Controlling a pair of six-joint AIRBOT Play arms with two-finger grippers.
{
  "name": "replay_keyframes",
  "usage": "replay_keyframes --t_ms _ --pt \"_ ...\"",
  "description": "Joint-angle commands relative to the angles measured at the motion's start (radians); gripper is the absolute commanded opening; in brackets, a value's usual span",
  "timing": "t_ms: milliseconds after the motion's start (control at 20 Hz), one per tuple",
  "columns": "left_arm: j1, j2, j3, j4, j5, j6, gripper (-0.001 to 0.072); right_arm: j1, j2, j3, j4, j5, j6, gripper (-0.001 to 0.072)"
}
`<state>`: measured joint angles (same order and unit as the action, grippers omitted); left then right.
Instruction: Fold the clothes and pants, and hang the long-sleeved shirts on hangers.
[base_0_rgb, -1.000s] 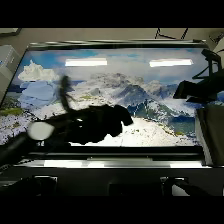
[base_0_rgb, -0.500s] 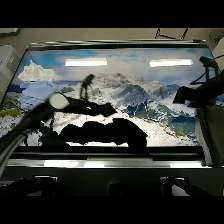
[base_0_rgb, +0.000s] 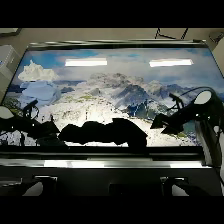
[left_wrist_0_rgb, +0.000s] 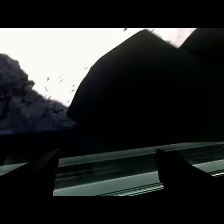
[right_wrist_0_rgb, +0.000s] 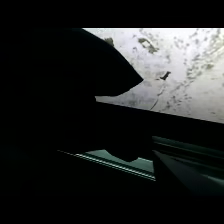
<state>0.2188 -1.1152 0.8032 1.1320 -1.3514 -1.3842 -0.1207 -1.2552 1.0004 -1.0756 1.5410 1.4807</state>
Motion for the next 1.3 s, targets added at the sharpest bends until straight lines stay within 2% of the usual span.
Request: replay_keyframes --t_ms 0,150,400,550,700,750,800,950,1000,1050,1100,1150,1250 --pt "0.079 0.029 -0.167 -0.053 0.106 0.061 0.0708 0.001 0.026 -0.177 0.039 -0.019 -0.047 0.0696" --pt "0.079 0.021 -0.196 -0.089 0.228 0.061 0.0708 0.001 0.093 -0.263 0.035 -0.029 -0.073 0.0697" --pt "0.035 -0.054 -0.197 -0.173 0.269 0.080 0.0707 0.001 0.148 -0.348 0.043 -0.057 -0.090 0.0702" --pt "-0.016 -0.073 -0.197 -0.175 0.319 0.055 0.0690 0.010 0.148 -0.402 0.118 -0.117 -0.121 0.0707" --pt "-0.046 -0.072 -0.196 -0.176 0.339 0.022 0.0301 0.128 0.146 -0.431 0.083 -0.252 -0.123 0.0708" --pt "-0.045 -0.071 -0.196 -0.181 0.333 0.023 0.0117 0.174 0.143 -0.431 0.082 -0.306 -0.114 0.0708" --pt "-0.045 -0.070 -0.195 -0.182 0.328 0.023 0.0036 0.214 0.140 -0.431 0.078 -0.360 -0.091 0.0708" --pt "-0.046 -0.050 -0.191 -0.183 0.328 0.023 0.0019 0.293 0.121 -0.431 0.039 -0.477 0.000 0.0699" --pt "-0.045 -0.036 -0.191 -0.183 0.328 0.023 0.0019 0.305 0.115 -0.430 0.047 -0.490 0.009 0.0625" --pt "-0.045 -0.019 -0.190 -0.183 0.328 0.023 0.0019 0.313 0.116 -0.429 0.054 -0.493 0.009 0.0406" --pt "-0.045 0.006 -0.183 -0.183 0.328 0.023 0.0019 0.312 0.120 -0.419 0.056 -0.480 0.011 0.0098" --pt "-0.045 0.035 -0.164 -0.183 0.328 0.023 0.0018 0.308 0.131 -0.394 0.040 -0.457 0.019 0.0041" --pt "-0.043 0.107 -0.068 -0.198 0.329 0.023 0.0019 0.308 0.169 -0.284 -0.064 -0.411 0.031 0.0040"
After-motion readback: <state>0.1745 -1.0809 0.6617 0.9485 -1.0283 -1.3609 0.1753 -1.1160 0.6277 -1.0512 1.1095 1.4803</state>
